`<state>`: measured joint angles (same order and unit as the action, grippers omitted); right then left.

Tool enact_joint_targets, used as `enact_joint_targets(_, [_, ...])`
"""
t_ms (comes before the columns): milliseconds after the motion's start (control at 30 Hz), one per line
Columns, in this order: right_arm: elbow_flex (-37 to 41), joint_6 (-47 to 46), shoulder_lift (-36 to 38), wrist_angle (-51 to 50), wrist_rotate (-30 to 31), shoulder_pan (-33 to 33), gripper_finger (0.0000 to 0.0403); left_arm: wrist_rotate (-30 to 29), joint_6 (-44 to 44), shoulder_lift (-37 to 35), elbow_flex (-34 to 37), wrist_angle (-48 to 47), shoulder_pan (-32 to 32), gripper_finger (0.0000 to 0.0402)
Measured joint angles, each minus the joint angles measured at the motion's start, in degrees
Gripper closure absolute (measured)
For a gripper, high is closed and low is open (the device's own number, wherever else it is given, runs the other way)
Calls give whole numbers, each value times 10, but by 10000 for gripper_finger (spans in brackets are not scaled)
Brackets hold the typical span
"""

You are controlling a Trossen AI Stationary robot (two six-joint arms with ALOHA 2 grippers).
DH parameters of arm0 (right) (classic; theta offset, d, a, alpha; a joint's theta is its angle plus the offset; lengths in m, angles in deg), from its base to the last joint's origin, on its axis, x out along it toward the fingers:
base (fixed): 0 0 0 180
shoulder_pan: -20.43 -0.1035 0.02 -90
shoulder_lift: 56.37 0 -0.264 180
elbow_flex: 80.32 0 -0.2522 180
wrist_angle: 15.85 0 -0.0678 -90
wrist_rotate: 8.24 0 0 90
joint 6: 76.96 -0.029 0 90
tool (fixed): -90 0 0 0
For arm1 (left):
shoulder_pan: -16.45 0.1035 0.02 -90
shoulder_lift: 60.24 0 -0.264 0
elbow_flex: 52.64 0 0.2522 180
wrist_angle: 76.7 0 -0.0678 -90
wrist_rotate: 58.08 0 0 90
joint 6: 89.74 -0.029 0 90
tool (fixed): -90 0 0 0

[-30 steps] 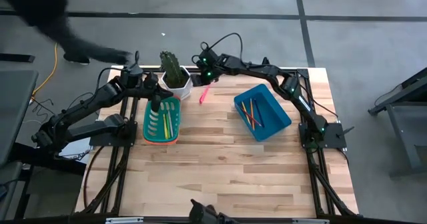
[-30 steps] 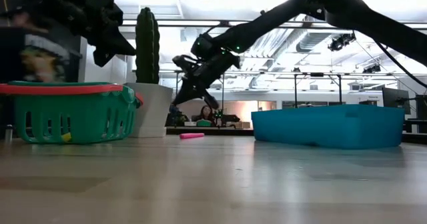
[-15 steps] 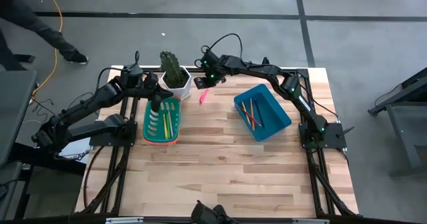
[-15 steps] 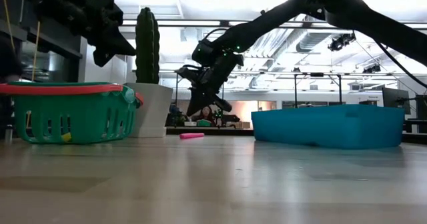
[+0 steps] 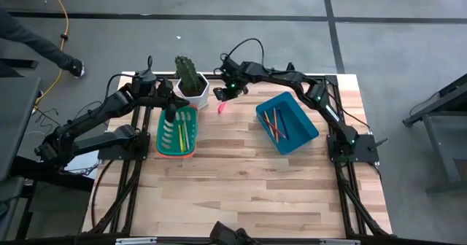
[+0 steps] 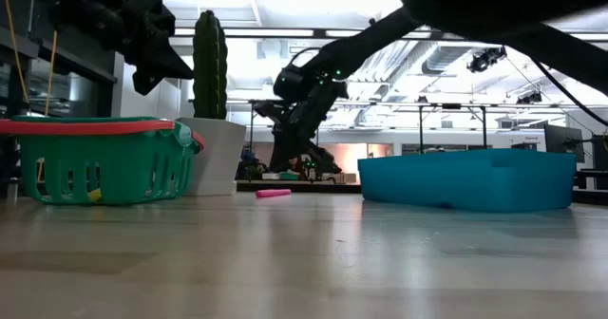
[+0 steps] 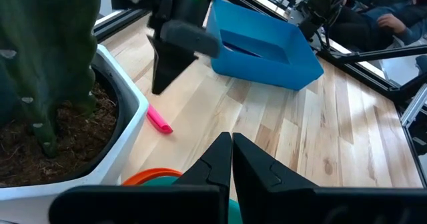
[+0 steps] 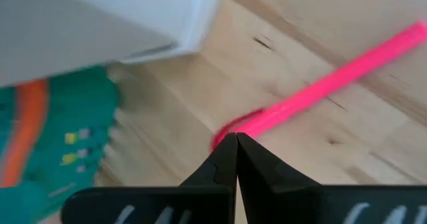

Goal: Sort pens & pencils
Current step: Adjust the potted plant on the table

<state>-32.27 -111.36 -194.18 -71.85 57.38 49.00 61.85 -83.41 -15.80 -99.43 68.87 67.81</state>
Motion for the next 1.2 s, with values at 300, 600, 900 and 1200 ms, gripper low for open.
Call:
enact_joint_targets(300, [-8,3,-4,6,17,-1,403,0,1,0,0,0,0,399])
enact_joint_targets(600, [-8,-3,-4,6,6,3,403,1,1,0,0,0,0,399])
enact_joint_targets(900, [-8,1,-4,6,-19,3,402,1,1,0,0,0,0,399])
enact_joint_targets(1200, [-9,25,-4,-18,-43,4,357,1,0,0,0,-1,0,399])
